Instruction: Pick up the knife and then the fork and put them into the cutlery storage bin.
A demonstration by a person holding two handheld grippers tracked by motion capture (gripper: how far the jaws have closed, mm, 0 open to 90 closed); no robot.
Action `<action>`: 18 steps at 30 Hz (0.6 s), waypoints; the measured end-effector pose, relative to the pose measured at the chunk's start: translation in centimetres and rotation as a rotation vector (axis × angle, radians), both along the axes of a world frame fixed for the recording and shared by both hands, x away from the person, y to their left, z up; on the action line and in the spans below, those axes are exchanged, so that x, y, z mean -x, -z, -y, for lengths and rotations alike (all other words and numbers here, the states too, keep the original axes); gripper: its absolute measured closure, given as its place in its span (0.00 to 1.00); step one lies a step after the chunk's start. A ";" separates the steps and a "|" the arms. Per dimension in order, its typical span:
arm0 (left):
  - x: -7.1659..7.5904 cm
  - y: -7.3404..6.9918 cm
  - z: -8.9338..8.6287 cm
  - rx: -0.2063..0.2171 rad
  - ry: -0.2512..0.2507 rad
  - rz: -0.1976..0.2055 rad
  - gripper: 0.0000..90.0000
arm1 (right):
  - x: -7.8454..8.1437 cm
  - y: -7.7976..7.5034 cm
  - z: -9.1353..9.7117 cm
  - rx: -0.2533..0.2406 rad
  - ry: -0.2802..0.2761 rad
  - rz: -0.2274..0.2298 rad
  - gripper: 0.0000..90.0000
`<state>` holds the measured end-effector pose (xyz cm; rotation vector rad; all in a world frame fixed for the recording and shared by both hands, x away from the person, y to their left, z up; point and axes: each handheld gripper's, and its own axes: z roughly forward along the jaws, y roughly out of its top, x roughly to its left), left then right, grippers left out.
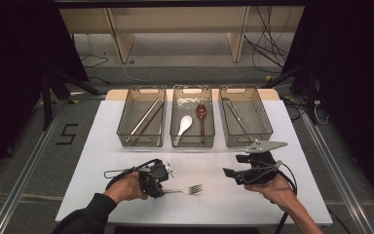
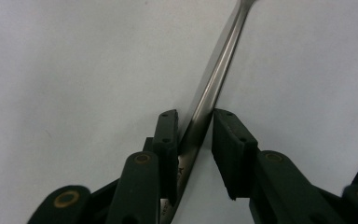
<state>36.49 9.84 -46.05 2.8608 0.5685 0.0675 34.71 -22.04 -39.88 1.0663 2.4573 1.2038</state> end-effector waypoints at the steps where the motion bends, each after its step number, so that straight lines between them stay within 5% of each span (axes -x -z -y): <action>1: 0.0 0.0 0.1 -0.004 0.006 0.003 0.79 | 0.0 0.0 0.0 -0.001 0.000 -0.001 0.35; 18: 0.4 0.0 0.2 -0.005 0.082 0.013 0.89 | 0.1 0.0 0.0 -0.006 -0.002 -0.001 0.35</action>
